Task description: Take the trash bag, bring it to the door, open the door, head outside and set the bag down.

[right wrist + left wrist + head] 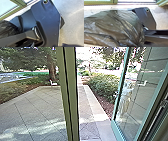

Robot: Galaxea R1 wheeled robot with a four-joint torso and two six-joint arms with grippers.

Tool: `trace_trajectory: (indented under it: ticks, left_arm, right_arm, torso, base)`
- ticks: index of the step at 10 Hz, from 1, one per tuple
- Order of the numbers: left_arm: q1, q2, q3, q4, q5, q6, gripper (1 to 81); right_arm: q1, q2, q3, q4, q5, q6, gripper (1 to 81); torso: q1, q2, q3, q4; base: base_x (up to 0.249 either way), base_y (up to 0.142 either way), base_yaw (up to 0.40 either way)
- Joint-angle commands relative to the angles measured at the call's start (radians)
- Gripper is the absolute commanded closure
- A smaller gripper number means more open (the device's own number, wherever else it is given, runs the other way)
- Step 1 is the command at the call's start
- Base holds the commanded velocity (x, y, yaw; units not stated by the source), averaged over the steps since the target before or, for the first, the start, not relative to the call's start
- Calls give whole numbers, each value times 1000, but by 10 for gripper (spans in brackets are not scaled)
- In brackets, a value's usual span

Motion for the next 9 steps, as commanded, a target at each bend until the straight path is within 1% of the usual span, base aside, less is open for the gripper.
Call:
trace_trajectory:
  ticks: [1,2,9]
  left_arm:
    - [-42,-2,4,12,42,2,811]
    - [-42,-4,4,12,42,2,811]
    - [-44,-12,4,14,42,0,811]
  right_arm:
    - [37,3,-1,-17,-49,-3,10]
    - [37,1,-1,-15,-47,-3,10]
    - [43,9,7,-14,-49,-1,10]
  torso:
    - [0,0,0,0]
    - [0,0,0,0]
    - [0,0,0,0]
  base:
    - [0,0,-126]
    - [0,0,-98]
    - [0,0,0]
